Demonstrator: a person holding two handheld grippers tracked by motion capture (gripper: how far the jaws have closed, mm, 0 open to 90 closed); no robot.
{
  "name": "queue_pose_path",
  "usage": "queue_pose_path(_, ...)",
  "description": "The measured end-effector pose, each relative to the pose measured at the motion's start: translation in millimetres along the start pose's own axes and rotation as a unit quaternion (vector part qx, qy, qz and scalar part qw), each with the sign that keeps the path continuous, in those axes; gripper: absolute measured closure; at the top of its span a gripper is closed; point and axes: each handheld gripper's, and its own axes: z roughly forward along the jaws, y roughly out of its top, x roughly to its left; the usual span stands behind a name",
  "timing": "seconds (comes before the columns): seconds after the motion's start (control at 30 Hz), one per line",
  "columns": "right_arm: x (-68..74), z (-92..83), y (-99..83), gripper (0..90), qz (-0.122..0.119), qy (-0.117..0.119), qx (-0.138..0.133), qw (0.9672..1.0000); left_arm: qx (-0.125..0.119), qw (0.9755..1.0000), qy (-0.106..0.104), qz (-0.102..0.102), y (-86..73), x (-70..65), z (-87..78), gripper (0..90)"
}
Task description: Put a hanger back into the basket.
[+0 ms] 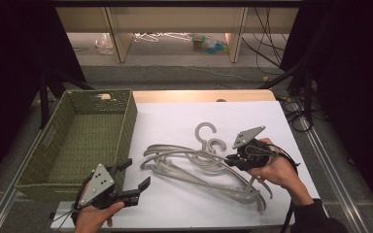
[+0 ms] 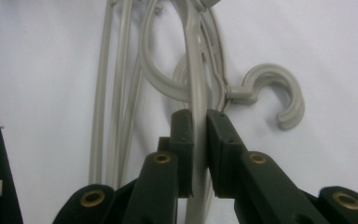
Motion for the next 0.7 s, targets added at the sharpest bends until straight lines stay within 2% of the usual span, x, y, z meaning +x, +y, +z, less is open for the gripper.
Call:
queue_pose_path(0.03, 0.0, 0.0, 0.0, 82.1, 0.000, 0.000, 0.000, 1.0000, 0.000, 1.0000, 0.000, 0.000, 0.0, 0.0, 0.0, 19.7)
queue_pose_path(0.07, 3.2, -2.5, 3.8, 82.2, -0.017, -0.001, 0.004, 0.9998, 0.010, 0.9999, -0.005, 0.005, 2.0, -2.6, 8.3, 21.2)
queue_pose_path(0.1, 3.2, -2.5, 3.8, 82.2, -0.017, -0.001, 0.004, 0.9998, 0.010, 0.9999, -0.005, 0.005, 2.0, -2.6, 8.3, 22.6)
queue_pose_path(0.17, 6.9, -5.0, 6.1, 82.3, -0.024, -0.002, 0.001, 0.9997, 0.027, 0.9995, -0.013, 0.012, 5.5, -6.6, 18.8, 22.8)
queue_pose_path(0.2, 8.2, -6.4, 7.3, 82.3, -0.029, -0.005, -0.002, 0.9996, 0.028, 0.9989, -0.019, 0.034, 8.7, -6.3, 25.4, 22.8)
queue_pose_path(0.33, 12.8, -11.5, 11.6, 82.2, -0.047, -0.011, -0.003, 0.9988, 0.055, 0.9973, -0.026, 0.041, 18.7, -10.6, 50.4, 21.4)
queue_pose_path(0.4, 15.3, -13.5, 12.6, 82.3, -0.048, -0.013, -0.004, 0.9987, 0.072, 0.9957, -0.039, 0.043, 22.2, -9.5, 64.3, 20.3)
queue_pose_path(0.43, 15.7, -14.2, 12.8, 82.3, -0.051, -0.013, -0.005, 0.9986, 0.081, 0.9947, -0.040, 0.049, 22.5, -7.7, 77.3, 18.5)
queue_pose_path(0.5, 15.8, -14.2, 12.7, 82.2, -0.052, -0.014, -0.005, 0.9985, 0.086, 0.9942, -0.043, 0.049, 22.7, -6.6, 81.9, 20.0)
queue_pose_path(0.53, 16.0, -14.3, 12.6, 82.2, -0.054, -0.014, -0.005, 0.9985, 0.096, 0.9933, -0.049, 0.043, 23.0, -6.4, 89.0, 21.0)
queue_pose_path(0.6, 16.8, -16.0, 13.1, 82.3, -0.059, -0.013, -0.007, 0.9981, 0.109, 0.9911, -0.060, 0.048, 24.1, -8.4, 98.9, 23.3)
queue_pose_path(0.63, 17.4, -16.9, 13.4, 82.2, -0.059, -0.013, -0.009, 0.9981, 0.118, 0.9892, -0.072, 0.049, 26.0, -11.8, 107.6, 24.2)
queue_pose_path(0.67, 17.4, -16.9, 13.4, 82.2, -0.059, -0.013, -0.009, 0.9981, 0.118, 0.9892, -0.072, 0.049, 26.0, -11.8, 107.6, 24.6)
queue_pose_path(0.7, 18.5, -18.3, 14.3, 82.2, -0.058, -0.011, -0.011, 0.9982, 0.118, 0.9878, -0.083, 0.059, 28.7, -14.9, 114.5, 26.9)
